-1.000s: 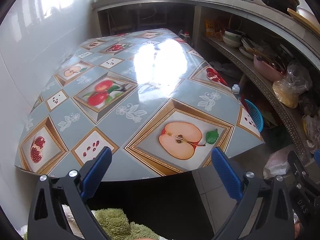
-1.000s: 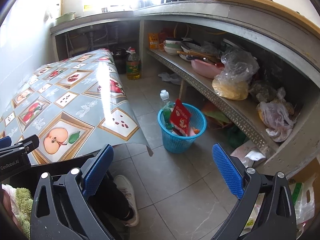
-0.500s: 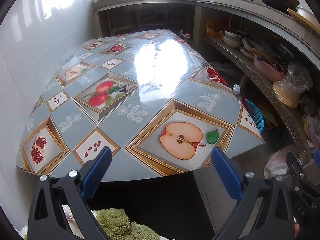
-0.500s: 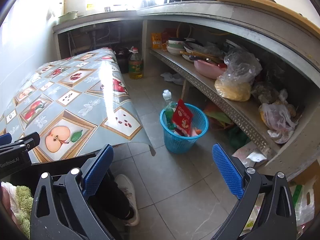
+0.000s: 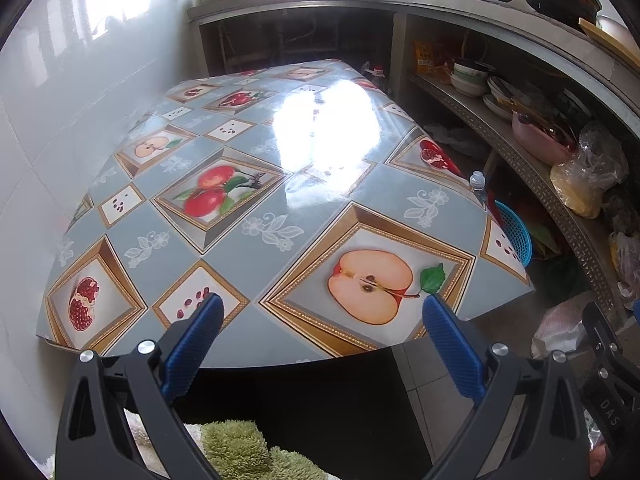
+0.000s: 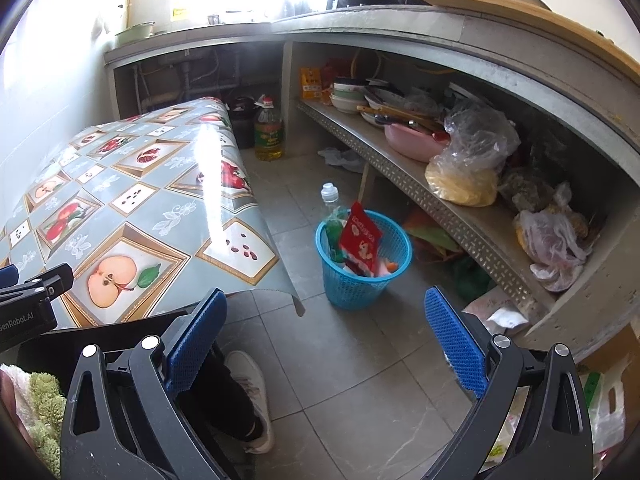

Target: Collect trash

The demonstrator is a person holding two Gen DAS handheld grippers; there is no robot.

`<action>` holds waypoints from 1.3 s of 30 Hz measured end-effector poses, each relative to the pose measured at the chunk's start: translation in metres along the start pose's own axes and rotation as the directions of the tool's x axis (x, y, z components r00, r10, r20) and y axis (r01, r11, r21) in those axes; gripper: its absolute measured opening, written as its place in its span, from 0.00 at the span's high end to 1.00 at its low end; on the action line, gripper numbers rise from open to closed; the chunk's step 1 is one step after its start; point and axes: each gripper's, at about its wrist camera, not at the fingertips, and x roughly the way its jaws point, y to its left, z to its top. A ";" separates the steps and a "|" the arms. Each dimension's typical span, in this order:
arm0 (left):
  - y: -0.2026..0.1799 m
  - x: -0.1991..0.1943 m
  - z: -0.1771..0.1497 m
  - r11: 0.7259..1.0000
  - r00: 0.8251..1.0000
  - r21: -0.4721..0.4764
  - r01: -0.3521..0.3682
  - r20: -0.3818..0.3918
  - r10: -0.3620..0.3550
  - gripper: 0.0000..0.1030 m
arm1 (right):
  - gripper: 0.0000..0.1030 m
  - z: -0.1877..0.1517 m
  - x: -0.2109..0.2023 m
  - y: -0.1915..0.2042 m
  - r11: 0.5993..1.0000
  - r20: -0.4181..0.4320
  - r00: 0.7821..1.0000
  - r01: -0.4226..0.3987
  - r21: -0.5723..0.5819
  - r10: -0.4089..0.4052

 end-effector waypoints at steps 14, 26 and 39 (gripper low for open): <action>0.009 0.003 0.004 0.999 0.999 -0.003 -0.035 -0.020 0.035 0.05 | 0.08 0.004 0.001 -0.006 1.000 0.011 1.000 0.013 -0.004 -0.013; 0.007 0.004 0.003 0.999 0.999 0.010 -0.037 -0.022 0.037 0.05 | 0.08 0.004 0.002 -0.010 1.000 0.008 1.000 0.021 0.004 -0.021; 0.006 0.004 0.003 0.999 0.999 0.013 -0.036 -0.025 0.037 0.05 | 0.08 0.002 0.002 -0.010 1.000 0.009 1.000 0.019 0.000 -0.019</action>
